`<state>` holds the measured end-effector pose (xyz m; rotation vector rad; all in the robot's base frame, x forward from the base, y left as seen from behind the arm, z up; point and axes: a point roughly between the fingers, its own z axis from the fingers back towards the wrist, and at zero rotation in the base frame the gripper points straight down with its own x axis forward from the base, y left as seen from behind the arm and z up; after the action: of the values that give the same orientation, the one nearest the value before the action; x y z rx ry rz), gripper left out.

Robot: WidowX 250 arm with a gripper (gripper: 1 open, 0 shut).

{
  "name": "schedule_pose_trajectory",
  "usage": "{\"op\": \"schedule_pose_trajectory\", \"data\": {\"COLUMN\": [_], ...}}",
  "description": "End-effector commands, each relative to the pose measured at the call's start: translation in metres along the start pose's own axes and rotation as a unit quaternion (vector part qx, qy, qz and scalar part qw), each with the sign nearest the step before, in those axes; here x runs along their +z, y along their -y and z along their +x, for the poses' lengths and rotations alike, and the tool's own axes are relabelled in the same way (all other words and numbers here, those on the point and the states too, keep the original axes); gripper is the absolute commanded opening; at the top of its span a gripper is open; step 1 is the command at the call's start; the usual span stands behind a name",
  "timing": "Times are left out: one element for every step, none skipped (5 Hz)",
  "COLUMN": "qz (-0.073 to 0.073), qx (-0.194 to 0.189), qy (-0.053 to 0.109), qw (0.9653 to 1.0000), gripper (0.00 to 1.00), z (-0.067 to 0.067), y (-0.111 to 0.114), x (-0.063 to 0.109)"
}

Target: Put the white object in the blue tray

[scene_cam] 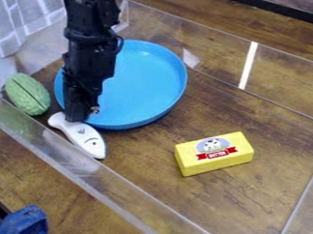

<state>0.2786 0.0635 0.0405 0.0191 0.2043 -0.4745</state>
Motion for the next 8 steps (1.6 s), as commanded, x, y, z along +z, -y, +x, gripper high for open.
{"op": "schedule_pose_trajectory", "data": {"qz": [0.026,0.031,0.033,0.035,0.036,0.037,0.038,0.038], "qx": [0.005,0.001,-0.006,-0.015,-0.022,-0.027,-0.031,-0.035], "qy": [0.032,0.035,0.034,0.03,0.026,0.021,0.017,0.013], "qw": [0.9991,0.9989,0.9989,0.9988,0.9988,0.9987,0.9987,0.9986], "gripper": [0.0,0.0,0.0,0.0,0.0,0.0,0.0,0.0], "z": [0.007,0.01,0.011,0.012,0.012,0.011,0.01,0.009], "y": [-0.014,-0.019,-0.023,-0.026,-0.03,-0.033,-0.035,-0.037], "x": [0.026,0.03,0.029,0.029,0.028,0.029,0.031,0.032]}}
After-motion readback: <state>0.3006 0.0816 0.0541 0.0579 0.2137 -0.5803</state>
